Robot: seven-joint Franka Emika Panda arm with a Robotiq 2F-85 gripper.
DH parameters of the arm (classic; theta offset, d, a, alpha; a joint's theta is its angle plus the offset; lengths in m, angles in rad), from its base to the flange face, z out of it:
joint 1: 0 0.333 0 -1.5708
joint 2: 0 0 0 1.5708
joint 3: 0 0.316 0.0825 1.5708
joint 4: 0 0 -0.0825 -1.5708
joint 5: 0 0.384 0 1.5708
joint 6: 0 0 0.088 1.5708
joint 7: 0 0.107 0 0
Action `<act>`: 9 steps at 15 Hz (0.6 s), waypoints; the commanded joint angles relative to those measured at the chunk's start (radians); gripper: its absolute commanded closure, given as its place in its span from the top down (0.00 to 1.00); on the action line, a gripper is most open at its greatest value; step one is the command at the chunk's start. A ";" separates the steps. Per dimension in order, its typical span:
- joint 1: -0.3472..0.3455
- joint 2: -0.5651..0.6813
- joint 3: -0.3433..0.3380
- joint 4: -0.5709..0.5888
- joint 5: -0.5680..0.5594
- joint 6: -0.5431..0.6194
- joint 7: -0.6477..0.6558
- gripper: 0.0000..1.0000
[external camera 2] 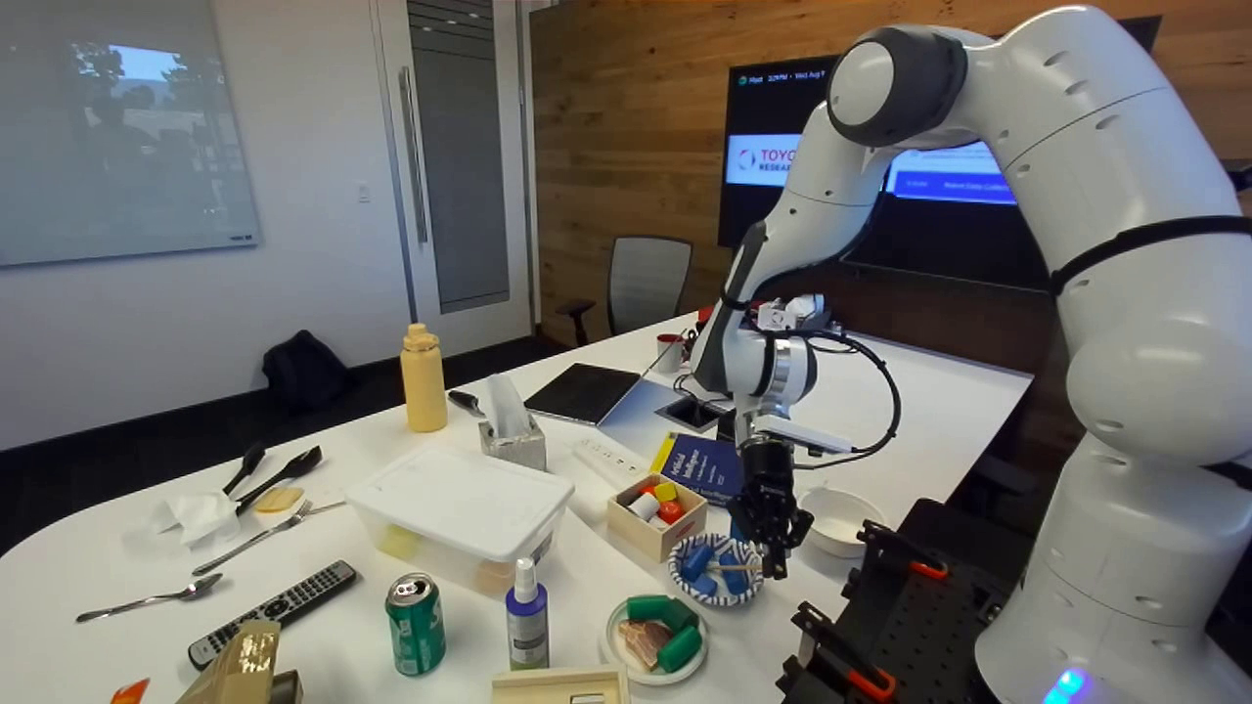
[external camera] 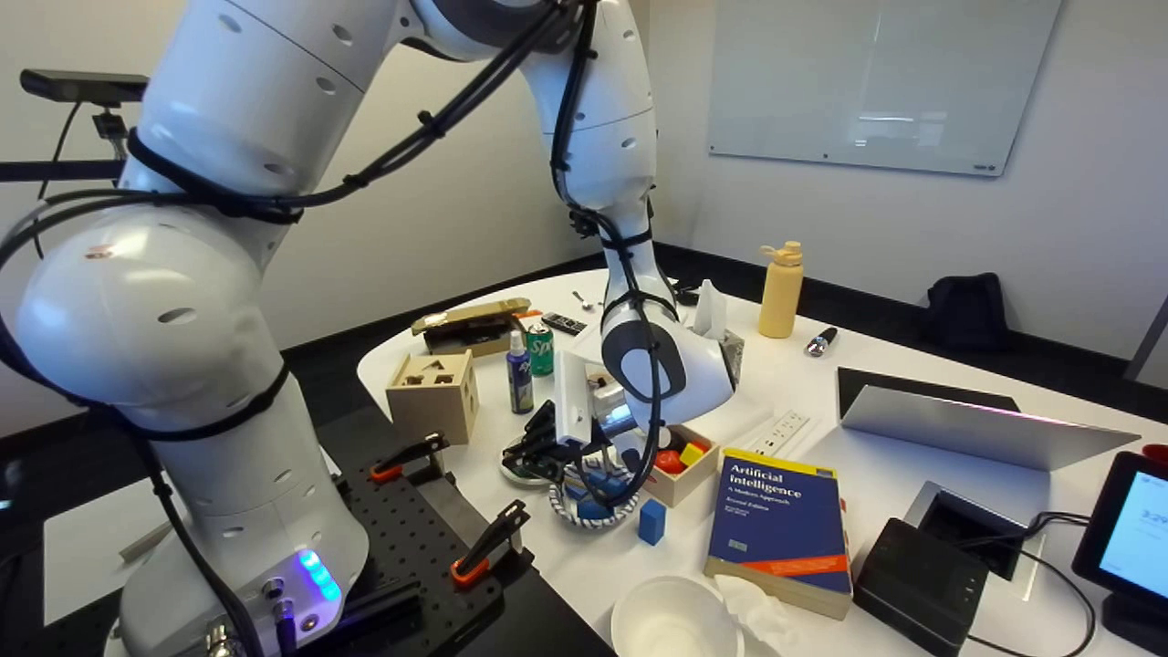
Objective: Use the stick to stir the contents of the white plate with blue markings
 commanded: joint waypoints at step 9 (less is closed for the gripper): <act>-0.052 0.041 0.055 0.045 0.115 -0.122 -0.094 0.03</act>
